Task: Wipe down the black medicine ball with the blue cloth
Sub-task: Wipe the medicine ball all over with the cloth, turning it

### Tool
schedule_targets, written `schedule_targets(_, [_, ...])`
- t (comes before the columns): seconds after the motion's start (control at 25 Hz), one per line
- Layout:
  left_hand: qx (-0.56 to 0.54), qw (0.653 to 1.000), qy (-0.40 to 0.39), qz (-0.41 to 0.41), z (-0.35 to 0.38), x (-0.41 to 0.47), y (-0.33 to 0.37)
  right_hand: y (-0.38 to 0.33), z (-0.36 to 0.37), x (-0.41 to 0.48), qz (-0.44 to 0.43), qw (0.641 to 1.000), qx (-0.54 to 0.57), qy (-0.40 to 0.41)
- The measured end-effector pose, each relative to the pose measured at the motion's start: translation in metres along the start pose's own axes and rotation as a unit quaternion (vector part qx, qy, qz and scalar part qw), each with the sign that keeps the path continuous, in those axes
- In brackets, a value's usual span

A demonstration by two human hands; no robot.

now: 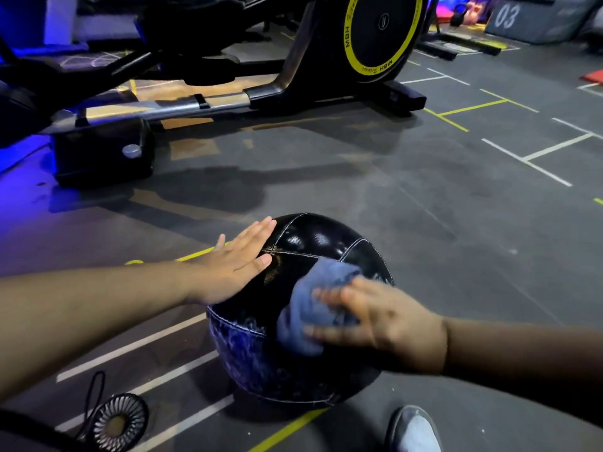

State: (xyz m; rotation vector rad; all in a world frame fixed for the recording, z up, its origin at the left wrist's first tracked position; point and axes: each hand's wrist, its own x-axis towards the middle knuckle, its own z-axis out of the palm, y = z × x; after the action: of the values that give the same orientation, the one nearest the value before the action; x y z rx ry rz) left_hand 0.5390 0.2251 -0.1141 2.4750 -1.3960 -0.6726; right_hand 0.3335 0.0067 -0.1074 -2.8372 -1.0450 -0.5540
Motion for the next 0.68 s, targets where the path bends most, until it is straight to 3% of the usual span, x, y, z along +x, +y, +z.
schedule_targets(0.08, [0.002, 1.000, 0.008, -0.006, 0.000, -0.001, 0.000, 0.030, 0.000, -0.004, 0.160, 0.984, 0.024, 0.080])
schedule_targets(0.12, [0.003, 1.000, 0.007, -0.006, 0.001, -0.002, 0.000, 0.046, 0.003, -0.009, 0.275, 0.955, 0.032, 0.106])
schedule_targets(0.2, [0.003, 1.000, 0.002, -0.003, 0.002, -0.005, 0.001, 0.066, 0.011, -0.024, 0.506, 0.845, 0.109, 0.135])
schedule_targets(0.24, [0.005, 1.000, 0.000, 0.000, 0.004, -0.005, 0.001, 0.066, 0.016, -0.030, 0.584, 0.780, 0.165, 0.154])
schedule_targets(0.28, [0.009, 1.000, -0.001, 0.004, 0.005, -0.004, 0.001, 0.060, 0.019, -0.033, 0.619, 0.742, 0.190, 0.173])
schedule_targets(0.32, [0.009, 1.000, 0.000, 0.006, 0.005, -0.004, 0.000, 0.049, 0.021, -0.031, 0.617, 0.741, 0.182, 0.194])
schedule_targets(0.36, [0.000, 1.000, 0.002, 0.004, 0.004, -0.004, -0.003, 0.035, 0.020, -0.024, 0.582, 0.769, 0.159, 0.212])
schedule_targets(0.48, [-0.040, 0.999, 0.001, -0.010, 0.000, -0.006, -0.016, 0.000, 0.015, -0.004, 0.363, 0.910, 0.087, 0.179])
schedule_targets(0.52, [-0.039, 0.999, 0.003, -0.006, 0.000, -0.007, -0.024, -0.004, 0.014, -0.002, 0.301, 0.939, 0.067, 0.149])
schedule_targets(0.6, [-0.057, 0.998, 0.013, -0.004, 0.001, -0.009, -0.033, -0.001, 0.011, -0.001, 0.232, 0.967, 0.035, 0.102])
schedule_targets(0.68, [-0.159, 0.982, 0.096, -0.022, 0.000, -0.006, -0.029, 0.003, 0.010, 0.002, 0.210, 0.974, 0.018, 0.078])
